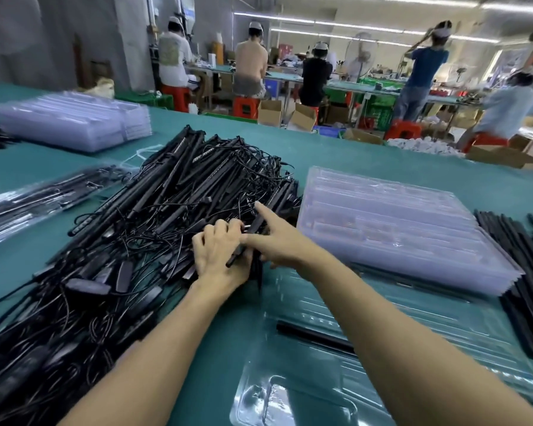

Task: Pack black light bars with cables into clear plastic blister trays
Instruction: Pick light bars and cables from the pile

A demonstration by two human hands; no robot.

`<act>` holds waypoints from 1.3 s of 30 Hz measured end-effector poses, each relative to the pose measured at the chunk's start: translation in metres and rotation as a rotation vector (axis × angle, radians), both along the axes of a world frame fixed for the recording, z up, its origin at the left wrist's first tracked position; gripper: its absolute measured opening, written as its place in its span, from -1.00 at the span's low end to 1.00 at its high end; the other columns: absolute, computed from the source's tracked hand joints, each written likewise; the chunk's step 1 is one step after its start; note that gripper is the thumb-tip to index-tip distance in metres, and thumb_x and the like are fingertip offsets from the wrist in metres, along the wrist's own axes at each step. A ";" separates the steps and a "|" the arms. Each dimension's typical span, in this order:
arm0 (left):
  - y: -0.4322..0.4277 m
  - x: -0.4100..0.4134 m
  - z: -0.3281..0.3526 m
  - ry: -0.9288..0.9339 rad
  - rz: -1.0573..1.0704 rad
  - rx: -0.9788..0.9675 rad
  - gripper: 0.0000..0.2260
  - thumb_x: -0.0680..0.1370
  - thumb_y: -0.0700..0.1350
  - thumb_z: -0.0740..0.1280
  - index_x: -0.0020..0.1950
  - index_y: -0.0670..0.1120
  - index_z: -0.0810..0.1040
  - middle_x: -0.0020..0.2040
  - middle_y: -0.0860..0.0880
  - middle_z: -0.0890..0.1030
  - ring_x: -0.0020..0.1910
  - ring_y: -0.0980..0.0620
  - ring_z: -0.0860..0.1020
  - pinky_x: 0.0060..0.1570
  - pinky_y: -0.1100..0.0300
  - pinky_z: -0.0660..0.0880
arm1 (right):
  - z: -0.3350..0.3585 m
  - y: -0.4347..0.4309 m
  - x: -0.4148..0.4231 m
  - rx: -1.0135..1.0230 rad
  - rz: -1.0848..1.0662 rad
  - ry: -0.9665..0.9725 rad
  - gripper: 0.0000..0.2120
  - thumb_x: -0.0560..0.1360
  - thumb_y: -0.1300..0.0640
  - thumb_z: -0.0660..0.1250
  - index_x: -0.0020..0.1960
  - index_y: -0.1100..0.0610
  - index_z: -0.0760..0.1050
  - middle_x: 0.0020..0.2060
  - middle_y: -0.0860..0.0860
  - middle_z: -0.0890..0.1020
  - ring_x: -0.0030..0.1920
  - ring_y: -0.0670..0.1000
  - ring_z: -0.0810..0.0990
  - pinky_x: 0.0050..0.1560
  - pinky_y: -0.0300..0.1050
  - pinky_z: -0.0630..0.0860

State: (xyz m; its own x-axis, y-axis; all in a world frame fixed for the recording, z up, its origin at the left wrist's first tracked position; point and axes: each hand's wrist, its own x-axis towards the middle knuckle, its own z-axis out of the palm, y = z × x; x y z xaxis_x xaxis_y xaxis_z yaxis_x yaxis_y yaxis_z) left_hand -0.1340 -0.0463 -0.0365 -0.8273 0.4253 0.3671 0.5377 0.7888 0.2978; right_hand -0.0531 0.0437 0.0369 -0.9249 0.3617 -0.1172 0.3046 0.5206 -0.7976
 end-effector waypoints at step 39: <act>0.013 -0.149 0.036 0.046 0.263 0.212 -0.74 0.67 -0.04 0.16 0.11 -0.20 0.53 0.04 -0.23 0.61 0.03 -0.26 0.54 -0.11 -0.06 0.43 | -0.041 -0.006 0.040 0.448 0.213 0.257 -0.76 0.57 0.01 0.22 0.21 -0.08 0.52 0.01 -0.11 0.52 0.12 -0.11 0.44 0.23 -0.17 0.38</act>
